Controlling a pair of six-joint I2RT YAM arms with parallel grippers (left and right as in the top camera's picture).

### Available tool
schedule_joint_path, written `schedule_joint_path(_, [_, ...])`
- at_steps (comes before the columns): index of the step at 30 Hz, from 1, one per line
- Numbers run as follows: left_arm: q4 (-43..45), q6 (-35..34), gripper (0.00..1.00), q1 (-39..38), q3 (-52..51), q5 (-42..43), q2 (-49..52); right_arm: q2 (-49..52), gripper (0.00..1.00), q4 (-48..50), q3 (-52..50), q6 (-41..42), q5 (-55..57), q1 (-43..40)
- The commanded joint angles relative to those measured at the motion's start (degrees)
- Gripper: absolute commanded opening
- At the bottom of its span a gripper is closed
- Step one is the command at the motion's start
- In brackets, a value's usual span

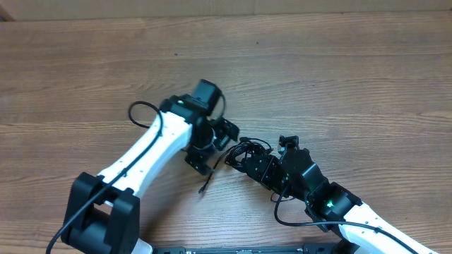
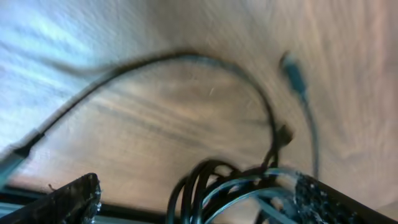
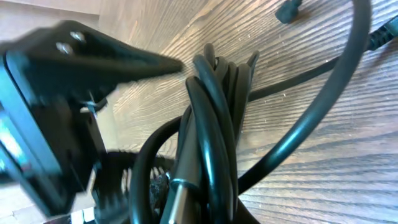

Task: Untangle cables

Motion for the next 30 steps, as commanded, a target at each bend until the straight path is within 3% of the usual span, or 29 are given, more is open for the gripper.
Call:
schedule_joint_path(1, [-0.2,5.9,1.0,4.3,-0.5,3.6,0.5,-0.3,0.17,0.2,0.2,-0.7,0.5,0.1])
schedule_joint_path(7, [-4.0,15.4,1.0,6.7,-0.5,14.8,0.5,-0.3,0.17,0.2,0.2,-0.7,2.1,0.1])
schedule_joint_path(12, [-8.6,15.1,0.96,4.5,-0.6,15.7,0.5,-0.3,0.17,0.3,0.2,-0.7,2.6,0.1])
schedule_joint_path(16, [-8.4,9.9,0.89,2.4,-0.8,14.6,0.5,-0.3,0.17,0.2,0.2,-0.7,2.6,0.1])
schedule_joint_path(19, [-7.8,2.1,0.79,2.1,-0.8,11.6,0.8,-0.3,0.17,0.2,0.2,-0.7,2.5,0.1])
schedule_joint_path(24, [-7.5,-3.3,0.61,2.1,-0.8,8.9,1.6,-0.3,0.17,0.2,0.2,-0.7,2.1,0.1])
schedule_joint_path(27, [-7.3,-4.5,0.6,2.1,-0.8,8.6,2.4,-0.3,0.17,0.2,0.2,-0.7,2.1,0.1])
schedule_joint_path(30, [-7.0,-4.6,0.66,2.1,-0.8,8.7,3.0,-0.3,0.17,0.2,0.2,-0.7,2.1,0.1])
